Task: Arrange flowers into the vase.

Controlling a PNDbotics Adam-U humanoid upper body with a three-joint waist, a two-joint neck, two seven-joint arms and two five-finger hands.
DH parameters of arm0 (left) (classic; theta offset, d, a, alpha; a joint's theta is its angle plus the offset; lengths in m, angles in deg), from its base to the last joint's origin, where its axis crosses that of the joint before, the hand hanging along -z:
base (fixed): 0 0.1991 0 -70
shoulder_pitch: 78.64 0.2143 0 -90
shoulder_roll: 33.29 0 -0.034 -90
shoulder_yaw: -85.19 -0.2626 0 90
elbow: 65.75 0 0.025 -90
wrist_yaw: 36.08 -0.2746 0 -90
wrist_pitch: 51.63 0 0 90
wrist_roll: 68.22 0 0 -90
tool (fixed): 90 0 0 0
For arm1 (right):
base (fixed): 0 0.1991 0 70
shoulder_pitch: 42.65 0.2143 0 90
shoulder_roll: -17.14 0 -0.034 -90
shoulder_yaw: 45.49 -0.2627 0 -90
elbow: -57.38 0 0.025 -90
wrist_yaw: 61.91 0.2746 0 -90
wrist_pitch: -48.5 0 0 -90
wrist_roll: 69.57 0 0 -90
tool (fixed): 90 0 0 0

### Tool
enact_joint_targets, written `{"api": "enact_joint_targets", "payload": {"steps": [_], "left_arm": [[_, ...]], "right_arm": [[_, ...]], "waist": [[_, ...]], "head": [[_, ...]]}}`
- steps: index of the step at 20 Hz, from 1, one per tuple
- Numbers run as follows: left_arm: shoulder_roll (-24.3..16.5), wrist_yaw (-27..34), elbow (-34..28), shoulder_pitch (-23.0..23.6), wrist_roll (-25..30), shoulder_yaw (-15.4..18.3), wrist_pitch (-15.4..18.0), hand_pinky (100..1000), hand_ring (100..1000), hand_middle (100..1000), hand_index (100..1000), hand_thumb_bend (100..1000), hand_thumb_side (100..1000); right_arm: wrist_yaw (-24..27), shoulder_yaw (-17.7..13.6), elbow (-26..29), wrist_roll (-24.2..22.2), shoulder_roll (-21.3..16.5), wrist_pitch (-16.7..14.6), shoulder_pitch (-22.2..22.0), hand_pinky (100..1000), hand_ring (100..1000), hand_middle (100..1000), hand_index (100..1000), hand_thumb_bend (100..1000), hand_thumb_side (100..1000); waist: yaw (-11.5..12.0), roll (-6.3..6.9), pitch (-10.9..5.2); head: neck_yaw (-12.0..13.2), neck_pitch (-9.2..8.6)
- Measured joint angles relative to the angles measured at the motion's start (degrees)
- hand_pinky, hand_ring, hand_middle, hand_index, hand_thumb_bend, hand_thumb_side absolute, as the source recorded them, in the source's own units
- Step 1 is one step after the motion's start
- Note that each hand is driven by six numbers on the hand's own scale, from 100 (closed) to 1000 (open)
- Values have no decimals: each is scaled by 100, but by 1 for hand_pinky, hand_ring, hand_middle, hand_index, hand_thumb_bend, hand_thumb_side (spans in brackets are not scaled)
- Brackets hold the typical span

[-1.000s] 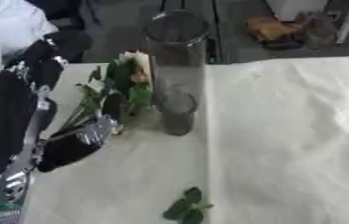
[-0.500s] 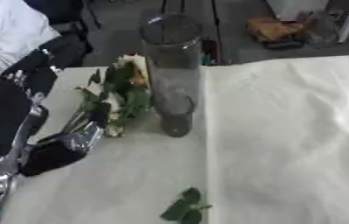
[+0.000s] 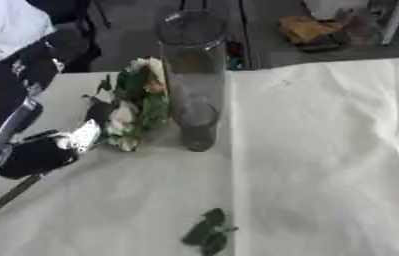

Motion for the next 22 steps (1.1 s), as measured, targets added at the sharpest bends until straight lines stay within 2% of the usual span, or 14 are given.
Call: {"api": "enact_joint_targets", "payload": {"steps": [9, 14, 22], "left_arm": [[-558, 1031, 0, -257, 622, -8, -753, 837, 950, 973, 1000, 262, 865], [-731, 1155, -1, -297, 936, -10, -958, 849, 965, 987, 1000, 266, 840], [-738, 1173, 178, -395, 1590, -30, -1263, 862, 990, 1000, 1000, 406, 832]], "right_arm": [[52, 29, 0, -42, 0, -43, -4, 718, 704, 474, 856, 100, 852], [65, 36, 0, -69, 0, -65, -26, 720, 705, 470, 856, 100, 852], [76, 38, 0, -98, 0, -65, -34, 721, 706, 469, 857, 100, 853]], "waist": [[-34, -53, 0], [-47, -88, 0], [-59, -109, 0]], "head": [[60, 10], [107, -41], [108, -139]]}}
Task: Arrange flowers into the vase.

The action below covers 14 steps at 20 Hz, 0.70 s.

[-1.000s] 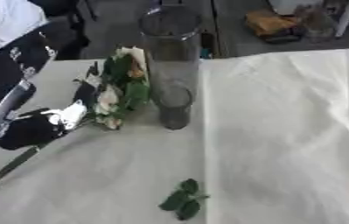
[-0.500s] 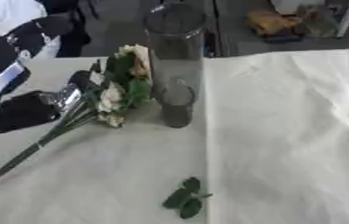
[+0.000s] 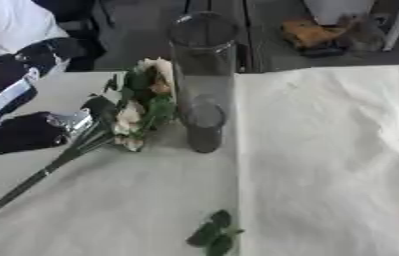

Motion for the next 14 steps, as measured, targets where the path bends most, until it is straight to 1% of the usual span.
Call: {"api": "enact_joint_targets", "payload": {"steps": [3, 8, 11, 14], "left_arm": [[-54, -84, 223, -128, 350, -69, -77, 847, 988, 1000, 1000, 418, 817], [-94, -540, 554, -352, 990, -253, -214, 853, 979, 997, 1000, 413, 781], [-94, -797, 727, -467, 1181, -322, -328, 856, 979, 996, 1000, 428, 769], [-94, -952, 893, -521, 1230, -367, -446, 869, 986, 1000, 1000, 447, 751]], "right_arm": [[4, 2, 0, -13, 0, 5, -26, 722, 706, 468, 857, 100, 852], [22, 34, 0, -25, 0, 12, -43, 724, 707, 465, 856, 100, 852], [32, 35, 0, -37, 0, 24, -45, 724, 707, 465, 856, 100, 852], [33, 35, 0, -43, 0, 30, -46, 727, 708, 463, 856, 100, 852]], "waist": [[-14, -1, -1], [-23, 4, -12], [-32, 5, -12], [-38, 17, -12]], "head": [[-4, -27], [-16, -39], [-21, -76], [-22, -81]]}}
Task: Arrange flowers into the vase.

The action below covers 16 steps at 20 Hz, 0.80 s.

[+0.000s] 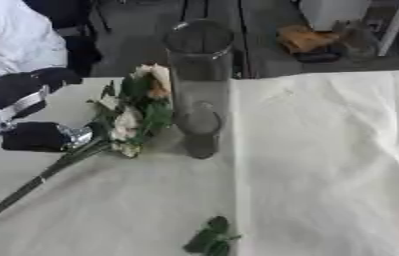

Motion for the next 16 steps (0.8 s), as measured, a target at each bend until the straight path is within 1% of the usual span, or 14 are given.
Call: {"api": "enact_joint_targets", "payload": {"steps": [4, 8, 9, 10, 13, 16], "left_arm": [[0, -19, 194, -42, -26, -86, -157, 875, 988, 1000, 1000, 459, 736], [0, 0, 288, -52, -77, -128, -218, 875, 988, 1000, 1000, 459, 736], [0, 3, 291, -53, -82, -130, -223, 871, 998, 989, 1000, 921, 331], [0, 7, 299, -54, -85, -140, -230, 870, 998, 1000, 1000, 500, 701], [27, 53, 499, -61, -11, -264, -322, 869, 999, 1000, 1000, 488, 701], [119, 59, 790, -143, 51, -370, -357, 864, 995, 1000, 1000, 484, 694]], "right_arm": [[0, 1, 0, -8, 0, 11, -2, 728, 708, 462, 856, 100, 852], [0, 1, 0, -13, 0, 20, -2, 728, 708, 462, 856, 100, 852], [0, 1, 0, -15, 0, 23, -2, 729, 707, 460, 854, 100, 871], [0, 1, 0, -16, 0, 27, -2, 729, 707, 460, 854, 100, 851], [2, 13, 0, -14, 0, 36, -2, 731, 708, 459, 854, 100, 851], [5, 32, 0, -17, 1, 44, -2, 732, 706, 458, 855, 100, 851]], "waist": [[0, 12, 0], [0, 12, 0], [0, 12, 0], [-1, 12, 0], [-49, 12, 0], [-49, 10, 0]], "head": [[-9, -1], [-11, -1], [-12, -1], [-14, -2], [-14, -30], [-14, -50]]}}
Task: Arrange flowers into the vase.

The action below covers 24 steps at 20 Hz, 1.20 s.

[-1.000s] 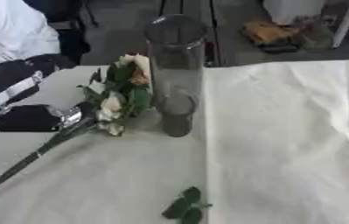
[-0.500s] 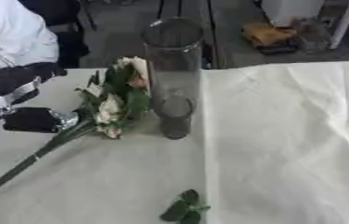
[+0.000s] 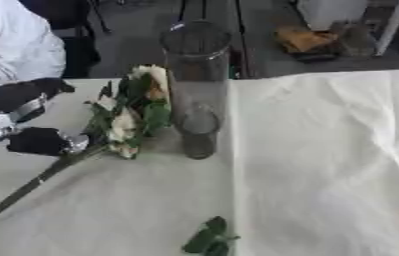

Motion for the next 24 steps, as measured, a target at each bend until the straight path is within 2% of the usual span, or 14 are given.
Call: {"api": "enact_joint_targets", "payload": {"steps": [14, 21, 24], "left_arm": [[378, -340, 1239, -244, -10, -151, 71, 855, 993, 1000, 1000, 496, 671], [528, -576, 1744, -304, -98, -181, 149, 819, 956, 970, 1000, 453, 650], [559, -683, 1857, -311, -145, -217, 201, 814, 950, 966, 1000, 462, 639]], "right_arm": [[23, 35, 0, -79, 30, 53, 0, 739, 705, 451, 854, 100, 852], [49, 37, 0, -102, 51, 69, 2, 743, 707, 449, 855, 100, 852], [51, 37, 0, -113, 52, 78, 4, 743, 707, 448, 855, 100, 852]], "waist": [[-28, -2, 39], [-44, -3, 65], [-57, -3, 88]], "head": [[21, -50], [42, -69], [46, -82]]}}
